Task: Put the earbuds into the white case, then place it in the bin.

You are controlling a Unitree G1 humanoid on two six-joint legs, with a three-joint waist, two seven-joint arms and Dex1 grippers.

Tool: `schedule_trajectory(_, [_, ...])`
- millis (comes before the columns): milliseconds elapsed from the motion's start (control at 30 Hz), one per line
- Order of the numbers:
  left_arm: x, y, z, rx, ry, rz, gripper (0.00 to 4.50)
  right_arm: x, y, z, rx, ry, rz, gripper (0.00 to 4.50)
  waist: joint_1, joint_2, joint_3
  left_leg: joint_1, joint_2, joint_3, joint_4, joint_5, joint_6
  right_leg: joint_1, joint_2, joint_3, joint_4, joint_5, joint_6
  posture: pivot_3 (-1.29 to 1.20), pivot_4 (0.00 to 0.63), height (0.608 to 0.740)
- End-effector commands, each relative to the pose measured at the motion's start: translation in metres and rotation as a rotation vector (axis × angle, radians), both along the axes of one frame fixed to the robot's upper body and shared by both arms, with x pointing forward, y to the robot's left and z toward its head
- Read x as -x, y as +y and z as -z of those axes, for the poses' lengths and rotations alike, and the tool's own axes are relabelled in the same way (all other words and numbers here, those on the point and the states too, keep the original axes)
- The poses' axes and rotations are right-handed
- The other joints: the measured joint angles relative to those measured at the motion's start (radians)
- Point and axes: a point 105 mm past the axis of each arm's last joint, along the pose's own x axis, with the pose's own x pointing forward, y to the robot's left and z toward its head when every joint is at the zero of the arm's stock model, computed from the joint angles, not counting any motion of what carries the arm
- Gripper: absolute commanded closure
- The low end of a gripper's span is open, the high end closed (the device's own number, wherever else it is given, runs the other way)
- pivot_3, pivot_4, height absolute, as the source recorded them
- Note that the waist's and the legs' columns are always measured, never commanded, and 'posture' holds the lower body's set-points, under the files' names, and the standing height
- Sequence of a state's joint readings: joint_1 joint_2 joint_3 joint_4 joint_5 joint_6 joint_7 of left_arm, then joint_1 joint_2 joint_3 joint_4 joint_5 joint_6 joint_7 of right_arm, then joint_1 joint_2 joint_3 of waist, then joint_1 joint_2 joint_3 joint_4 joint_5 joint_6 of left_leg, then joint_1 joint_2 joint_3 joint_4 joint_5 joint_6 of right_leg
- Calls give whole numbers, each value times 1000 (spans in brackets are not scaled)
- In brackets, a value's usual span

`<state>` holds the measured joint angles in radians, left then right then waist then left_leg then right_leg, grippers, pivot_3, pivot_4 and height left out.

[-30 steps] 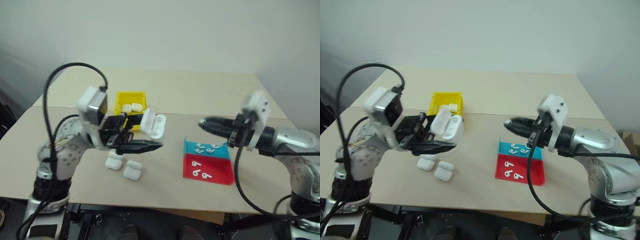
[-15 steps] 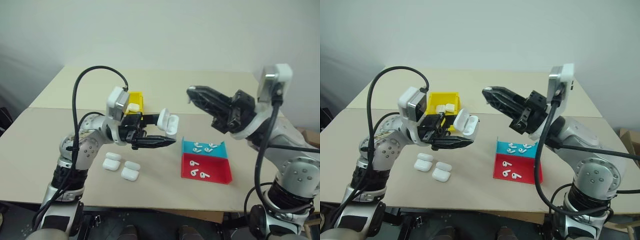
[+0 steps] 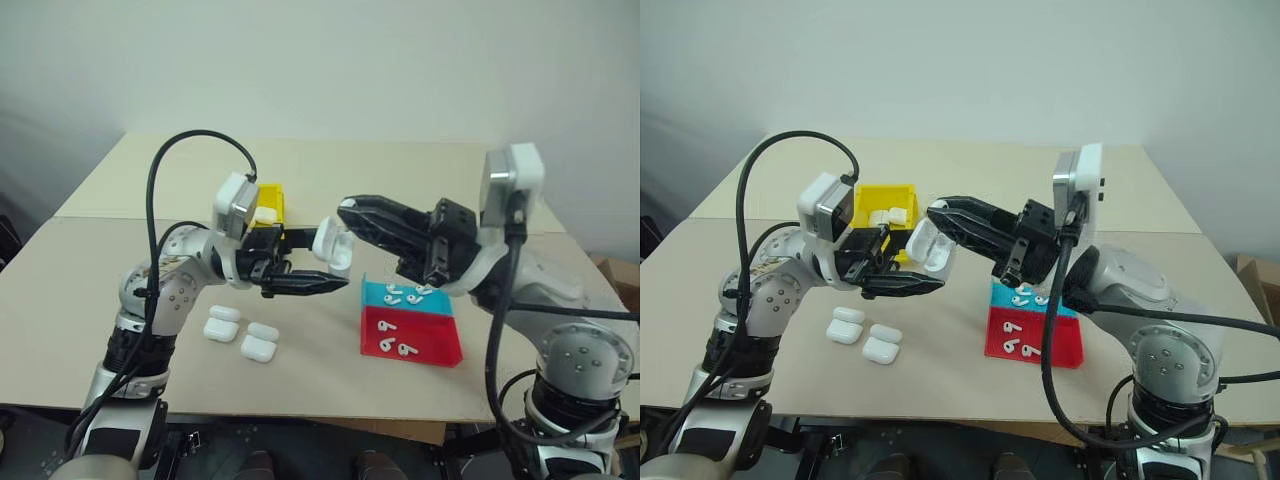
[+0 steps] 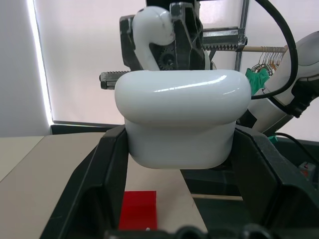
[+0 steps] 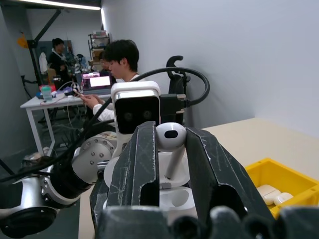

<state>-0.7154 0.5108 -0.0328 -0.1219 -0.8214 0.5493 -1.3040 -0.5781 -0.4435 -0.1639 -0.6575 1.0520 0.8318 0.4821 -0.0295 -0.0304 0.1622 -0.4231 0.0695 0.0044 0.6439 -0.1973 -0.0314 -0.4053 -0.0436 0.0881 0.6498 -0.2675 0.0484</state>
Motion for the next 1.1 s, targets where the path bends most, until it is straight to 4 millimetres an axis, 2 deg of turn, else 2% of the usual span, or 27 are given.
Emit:
schedule_trajectory(33, [6,-1,-14,8,-68,2,1733,2,0,-3,8,-66,14,3884,0,0,0,0,0,0,0,0,0,0,0,0,0,0,0,0,150,740])
schedule_trajectory(667, [5,-1,-21,57,-88,-26,1733,2,-3,13,119,-98,6,3884,3,0,0,0,0,0,0,0,0,0,0,0,0,0,0,0,150,740])
schedule_trajectory(833, [4,0,-21,60,-91,-29,1733,3,-3,13,136,-112,-8,2305,5,0,0,0,0,0,0,0,0,0,0,0,0,0,0,0,150,740])
schedule_trajectory(1033, [3,2,-21,66,-93,-36,1733,2,-5,2,111,-140,-2,348,7,0,0,0,0,0,0,0,0,0,0,0,0,0,0,0,150,740])
schedule_trajectory(1100, [2,3,-20,60,-94,-41,1733,-3,-12,-6,85,-151,33,348,8,0,0,0,0,0,0,0,0,0,0,0,0,0,0,0,150,740])
